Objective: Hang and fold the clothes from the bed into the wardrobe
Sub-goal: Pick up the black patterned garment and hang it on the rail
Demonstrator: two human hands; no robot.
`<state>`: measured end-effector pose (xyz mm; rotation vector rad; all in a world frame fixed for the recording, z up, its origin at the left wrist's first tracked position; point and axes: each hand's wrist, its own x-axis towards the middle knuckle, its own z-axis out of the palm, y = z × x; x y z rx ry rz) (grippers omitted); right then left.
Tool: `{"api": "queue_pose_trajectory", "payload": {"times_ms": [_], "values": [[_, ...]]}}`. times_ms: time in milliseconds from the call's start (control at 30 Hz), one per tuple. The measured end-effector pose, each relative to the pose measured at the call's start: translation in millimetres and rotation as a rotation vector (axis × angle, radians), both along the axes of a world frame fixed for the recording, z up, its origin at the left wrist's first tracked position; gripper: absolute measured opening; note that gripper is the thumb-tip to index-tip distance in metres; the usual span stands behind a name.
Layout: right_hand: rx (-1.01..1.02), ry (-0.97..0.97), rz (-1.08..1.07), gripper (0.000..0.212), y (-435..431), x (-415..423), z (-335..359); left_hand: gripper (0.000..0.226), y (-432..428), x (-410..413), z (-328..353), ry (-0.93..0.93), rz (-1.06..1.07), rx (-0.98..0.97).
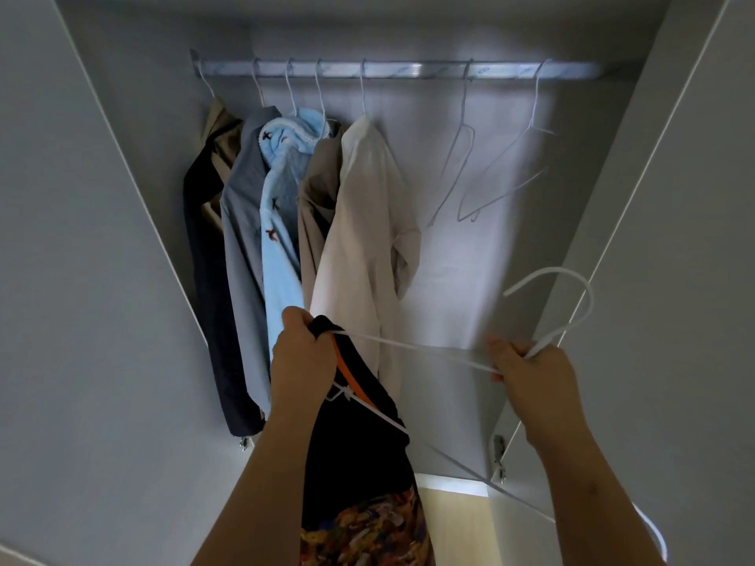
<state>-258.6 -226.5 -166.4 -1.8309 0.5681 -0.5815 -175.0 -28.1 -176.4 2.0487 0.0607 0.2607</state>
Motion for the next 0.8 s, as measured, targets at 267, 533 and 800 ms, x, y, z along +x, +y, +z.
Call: {"api": "queue_pose_trajectory", "payload": {"times_ms": [267, 533, 800], "values": [[-0.123, 0.041, 0.012, 0.048, 17, 0, 2, 0.006, -32, -27, -7, 0.001, -0.163, -0.029], [0.043, 0.025, 0.036, 0.048, 43, 17, -10, 0.025, -39, -32, -1, 0.048, -0.351, 0.0], [0.137, -0.016, -0.008, 0.048, 50, 23, -20, 0.013, -24, -38, 5, -0.066, -0.59, 0.193]]}}
